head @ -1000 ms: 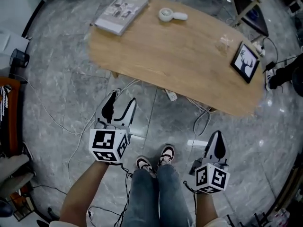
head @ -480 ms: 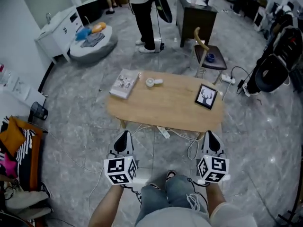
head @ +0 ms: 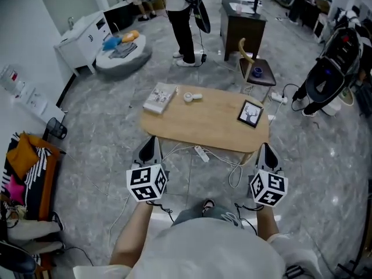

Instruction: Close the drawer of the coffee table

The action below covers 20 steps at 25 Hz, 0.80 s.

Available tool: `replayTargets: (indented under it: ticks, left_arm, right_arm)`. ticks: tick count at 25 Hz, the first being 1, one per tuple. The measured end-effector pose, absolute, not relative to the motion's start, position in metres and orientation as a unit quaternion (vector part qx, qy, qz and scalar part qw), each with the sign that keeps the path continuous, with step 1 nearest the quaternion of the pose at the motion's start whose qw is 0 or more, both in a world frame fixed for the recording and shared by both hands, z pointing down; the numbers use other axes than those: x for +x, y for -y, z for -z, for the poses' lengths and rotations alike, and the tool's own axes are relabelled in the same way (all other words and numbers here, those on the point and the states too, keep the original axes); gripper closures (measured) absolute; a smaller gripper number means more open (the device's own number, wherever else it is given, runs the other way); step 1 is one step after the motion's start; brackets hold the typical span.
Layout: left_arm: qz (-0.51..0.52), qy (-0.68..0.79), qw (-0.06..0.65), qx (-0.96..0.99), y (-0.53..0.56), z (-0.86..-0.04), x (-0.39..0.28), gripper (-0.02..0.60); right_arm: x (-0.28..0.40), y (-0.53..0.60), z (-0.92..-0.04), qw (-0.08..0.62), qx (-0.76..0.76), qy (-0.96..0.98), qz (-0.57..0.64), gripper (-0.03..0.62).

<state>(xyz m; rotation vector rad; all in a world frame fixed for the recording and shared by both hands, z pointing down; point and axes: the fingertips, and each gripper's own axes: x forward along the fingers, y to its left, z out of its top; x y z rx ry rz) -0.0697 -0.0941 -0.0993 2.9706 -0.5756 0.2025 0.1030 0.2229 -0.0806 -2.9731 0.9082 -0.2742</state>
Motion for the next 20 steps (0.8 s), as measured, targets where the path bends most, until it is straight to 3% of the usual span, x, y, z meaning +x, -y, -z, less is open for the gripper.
replayTargets:
  ticks: [13, 20]
  left_arm:
    - [-0.088, 0.176, 0.066, 0.978, 0.081, 0.088, -0.052, 0.586]
    - [-0.085, 0.170, 0.058, 0.980, 0.073, 0.094, -0.051, 0.586]
  right_arm:
    - [0.093, -0.248, 0.097, -0.044, -0.966, -0.242, 0.075, 0.595]
    - [0.090, -0.242, 0.104, -0.037, -0.963, -0.256, 0.071, 0.595]
